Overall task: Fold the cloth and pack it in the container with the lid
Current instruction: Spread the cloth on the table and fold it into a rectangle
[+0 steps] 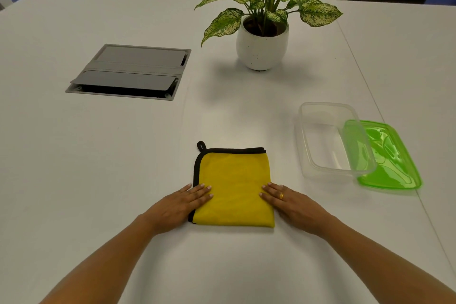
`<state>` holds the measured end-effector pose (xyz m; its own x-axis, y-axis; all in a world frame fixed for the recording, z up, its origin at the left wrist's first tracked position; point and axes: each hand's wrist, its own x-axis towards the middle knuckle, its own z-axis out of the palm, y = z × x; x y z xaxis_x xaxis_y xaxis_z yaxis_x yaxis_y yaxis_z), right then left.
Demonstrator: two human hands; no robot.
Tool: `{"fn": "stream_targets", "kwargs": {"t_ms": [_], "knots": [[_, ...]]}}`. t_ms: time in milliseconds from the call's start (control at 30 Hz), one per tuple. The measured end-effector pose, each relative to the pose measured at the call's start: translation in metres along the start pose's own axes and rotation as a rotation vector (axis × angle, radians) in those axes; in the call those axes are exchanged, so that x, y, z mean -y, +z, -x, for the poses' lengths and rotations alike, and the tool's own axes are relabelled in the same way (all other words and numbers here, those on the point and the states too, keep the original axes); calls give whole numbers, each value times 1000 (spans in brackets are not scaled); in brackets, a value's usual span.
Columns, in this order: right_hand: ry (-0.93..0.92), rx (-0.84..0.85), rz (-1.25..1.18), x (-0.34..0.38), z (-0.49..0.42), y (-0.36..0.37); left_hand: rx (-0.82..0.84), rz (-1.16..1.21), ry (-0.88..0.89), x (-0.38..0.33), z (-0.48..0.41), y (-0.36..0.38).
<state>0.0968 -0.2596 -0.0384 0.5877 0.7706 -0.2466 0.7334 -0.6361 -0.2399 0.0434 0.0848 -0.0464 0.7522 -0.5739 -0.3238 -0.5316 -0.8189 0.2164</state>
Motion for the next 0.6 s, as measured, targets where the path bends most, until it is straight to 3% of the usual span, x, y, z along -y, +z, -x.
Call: {"fn": "stream_targets", "kwargs": {"t_ms": [333,433,600], "knots": [[22,98,-59,16,5,3,75,62,-19,0,7,3],[116,63,-256,23,3,-1,44,111,-53,-4,5,3],[301,-157,-653,24,-8,-13,-85,441,-158,-13,2,-5]]}}
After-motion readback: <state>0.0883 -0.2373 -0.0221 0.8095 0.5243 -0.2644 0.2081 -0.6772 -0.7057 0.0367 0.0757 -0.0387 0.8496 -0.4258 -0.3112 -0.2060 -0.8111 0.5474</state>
